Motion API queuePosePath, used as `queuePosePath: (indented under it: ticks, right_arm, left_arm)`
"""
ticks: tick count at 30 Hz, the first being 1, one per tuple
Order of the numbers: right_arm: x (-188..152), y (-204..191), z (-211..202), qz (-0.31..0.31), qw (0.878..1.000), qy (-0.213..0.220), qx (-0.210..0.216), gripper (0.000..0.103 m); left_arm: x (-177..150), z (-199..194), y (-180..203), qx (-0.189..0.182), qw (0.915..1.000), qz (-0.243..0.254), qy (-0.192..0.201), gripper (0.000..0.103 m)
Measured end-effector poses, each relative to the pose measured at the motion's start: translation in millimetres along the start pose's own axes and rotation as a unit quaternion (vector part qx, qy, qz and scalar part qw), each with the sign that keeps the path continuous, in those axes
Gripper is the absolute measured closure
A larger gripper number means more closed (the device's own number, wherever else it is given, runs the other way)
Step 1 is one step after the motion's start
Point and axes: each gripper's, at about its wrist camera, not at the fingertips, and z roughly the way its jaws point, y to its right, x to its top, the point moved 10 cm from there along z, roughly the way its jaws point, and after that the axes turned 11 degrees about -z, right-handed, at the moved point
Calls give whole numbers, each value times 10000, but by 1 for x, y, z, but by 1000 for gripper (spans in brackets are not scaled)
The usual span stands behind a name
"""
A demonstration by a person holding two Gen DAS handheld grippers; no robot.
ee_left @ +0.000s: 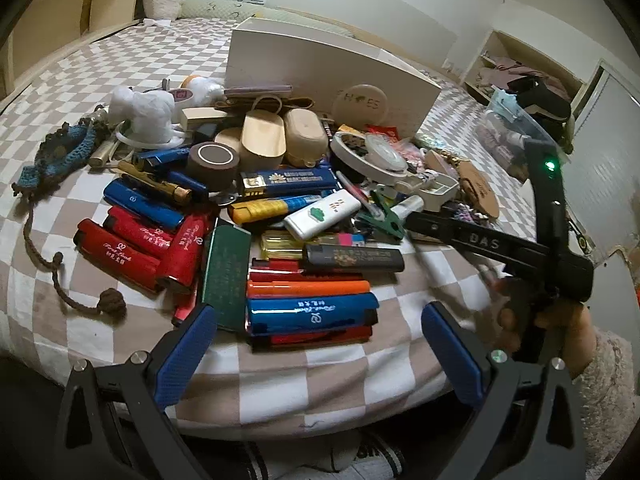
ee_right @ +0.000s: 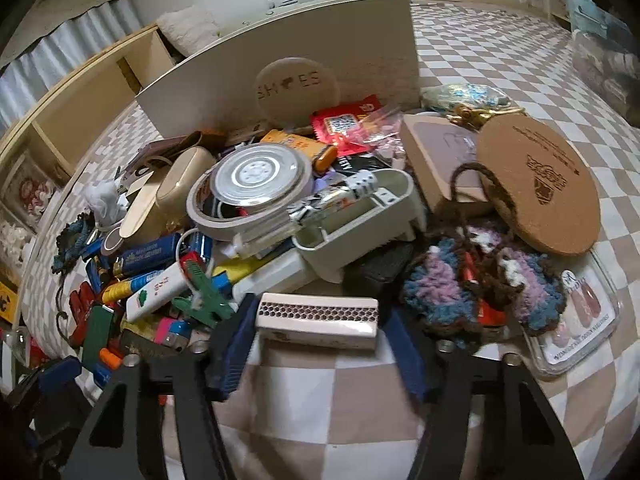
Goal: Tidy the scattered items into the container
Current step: 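Move the right gripper to the white matchbox while the left gripper approaches the blue tube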
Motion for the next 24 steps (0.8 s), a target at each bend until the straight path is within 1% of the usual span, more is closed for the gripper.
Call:
queuePosePath:
  ticks: [3,9,11,12,15,19,21,24]
  right_arm:
    - [-1,0,-2,60,9999,25,135,44]
    - [-7,-3,-4,-70,9999,58,100,44]
    - [-8,-3,-4,-43,9999,85,127,44]
    - [-8,-3,-4,-33,9999,93,142,44]
    - [-8,-2,-4,-2,9997,118,196,44]
    - [-9,-2,-4,15,9996,141,233,44]
    - [-9,-2,-4,11,9996,144,236,44]
    - [-8,-1,-4,24,9995,156,275,44]
  left_arm:
    - [1,4,1,133,9999,83,26,1]
    - [-6,6,14,497,9967,618,150,1]
    - [-9,11,14,624,9958,659,67,5]
    - [-11,14,13,697,9955,645,17,7]
    - [-15,22,9,887,9948,482,-112,10]
    - [-16,28,8,1052,9939,283,-194,10]
    - [-17,30,8,1192,9925,198,-208,10]
    - [-17,33,7,1330,9908,142,-208,10]
